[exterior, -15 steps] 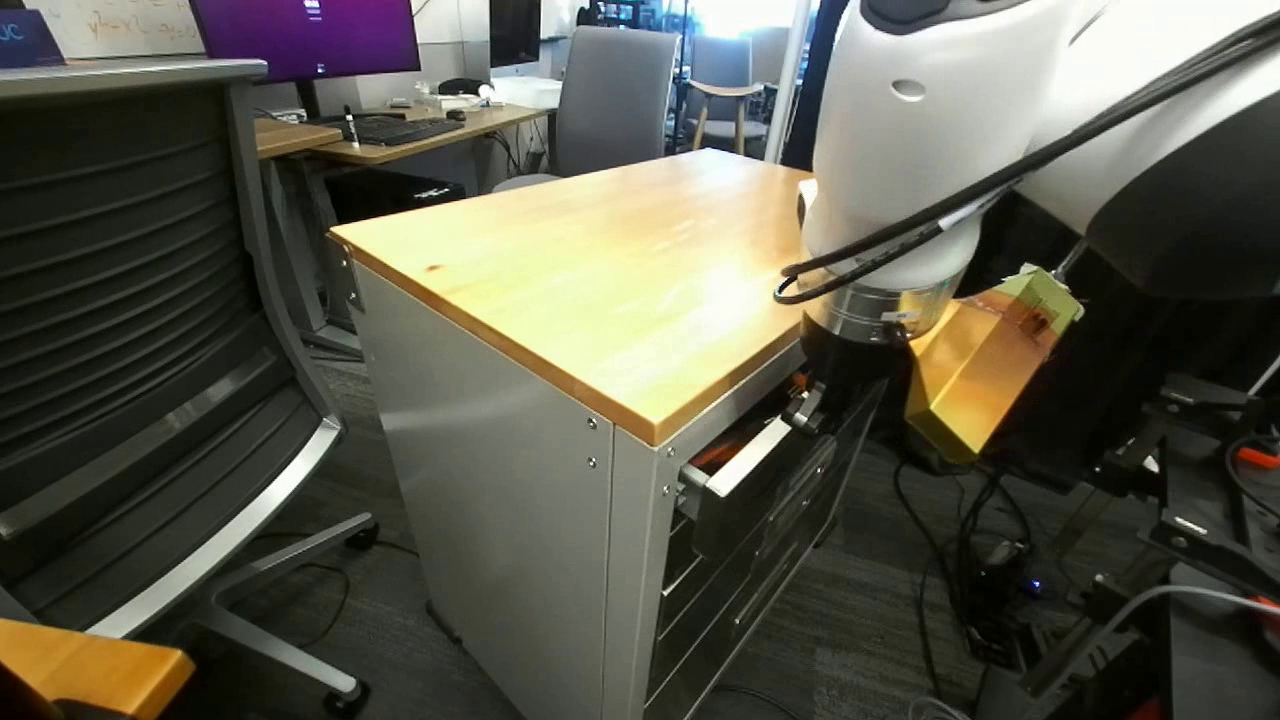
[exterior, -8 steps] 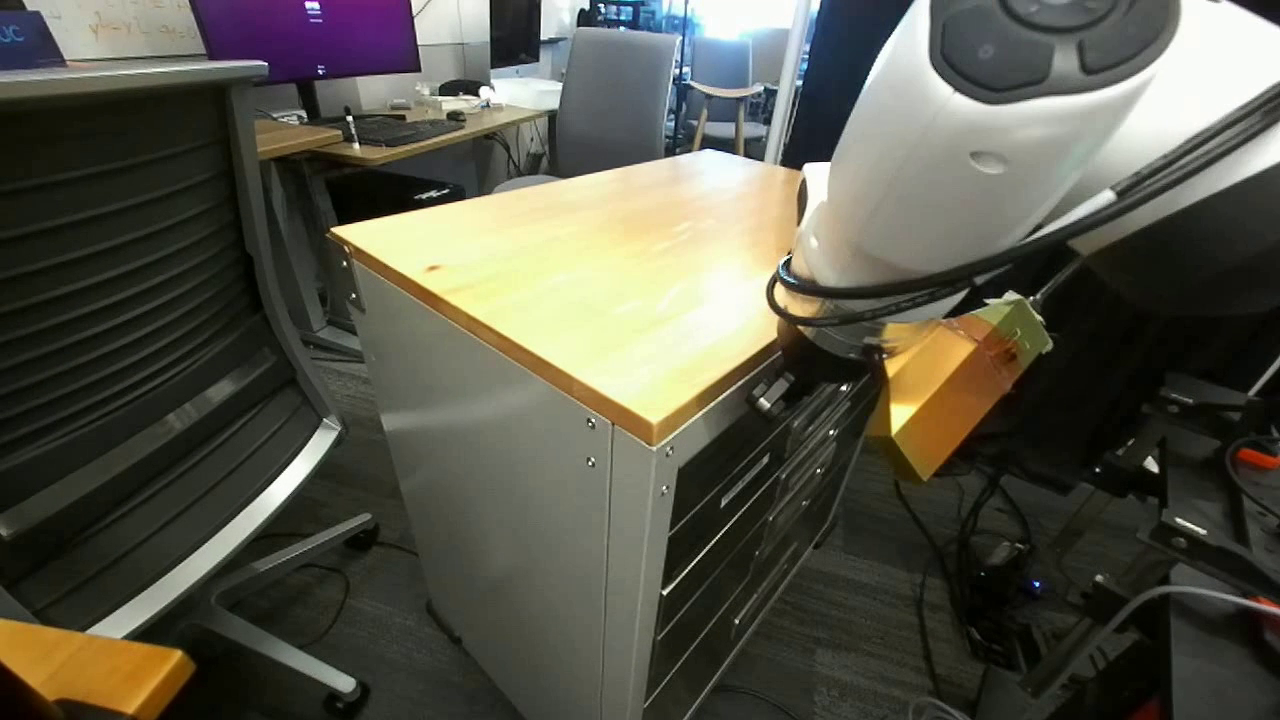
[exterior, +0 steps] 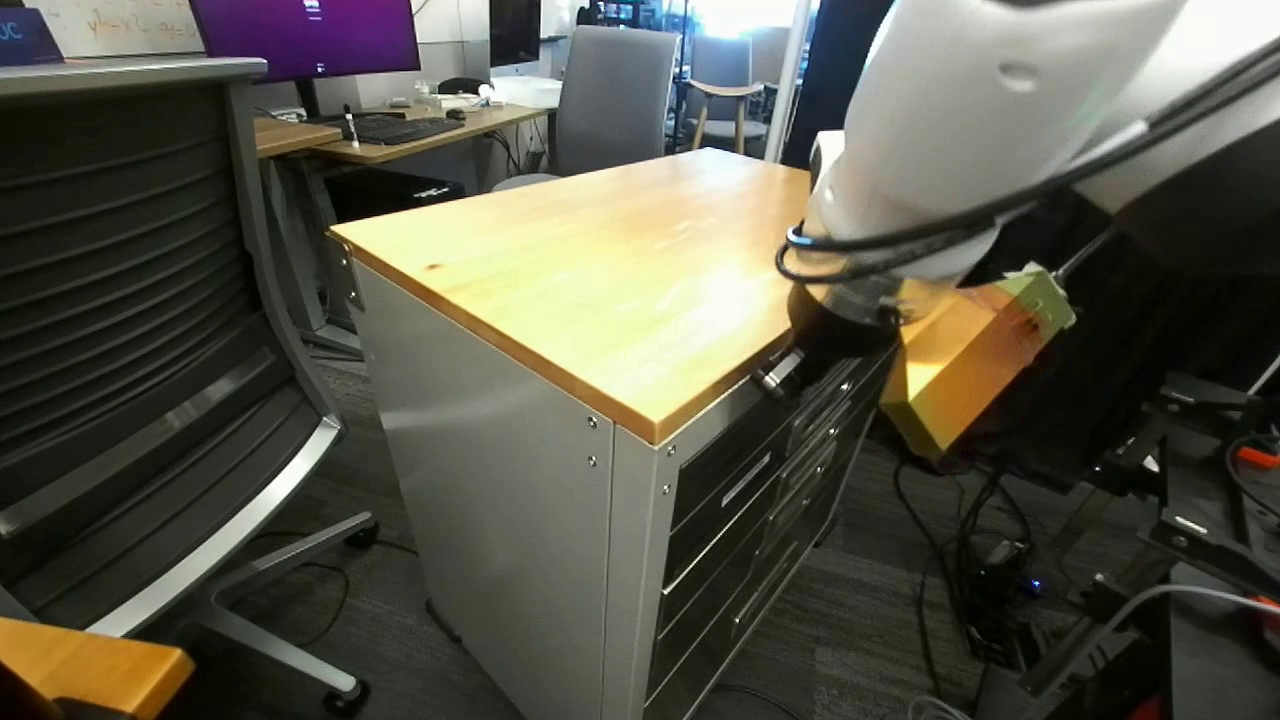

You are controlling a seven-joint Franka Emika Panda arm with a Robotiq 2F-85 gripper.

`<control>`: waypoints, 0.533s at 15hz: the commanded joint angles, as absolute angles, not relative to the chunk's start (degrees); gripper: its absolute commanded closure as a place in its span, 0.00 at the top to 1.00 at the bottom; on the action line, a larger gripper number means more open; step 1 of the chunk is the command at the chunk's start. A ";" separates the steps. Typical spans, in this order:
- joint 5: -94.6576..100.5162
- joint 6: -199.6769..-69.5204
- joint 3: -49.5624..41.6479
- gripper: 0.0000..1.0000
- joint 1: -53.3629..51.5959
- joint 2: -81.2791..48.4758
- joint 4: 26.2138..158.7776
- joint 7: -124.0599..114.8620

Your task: Put the screwdriver in the drawer then close it

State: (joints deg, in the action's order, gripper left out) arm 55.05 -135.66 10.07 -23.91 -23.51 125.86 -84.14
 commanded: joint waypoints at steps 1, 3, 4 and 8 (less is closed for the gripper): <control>41.06 -137.61 17.11 0.72 -15.26 -12.44 132.36 -68.61; 31.64 -137.81 22.16 0.88 -10.30 -7.82 134.51 -59.63; 26.39 -136.83 25.02 0.96 -7.95 -5.82 134.93 -54.95; 7.16 -128.79 31.37 1.00 -2.48 2.11 133.54 -37.30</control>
State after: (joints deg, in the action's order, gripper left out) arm 18.38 -134.19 28.30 -5.26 -5.42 133.05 -48.53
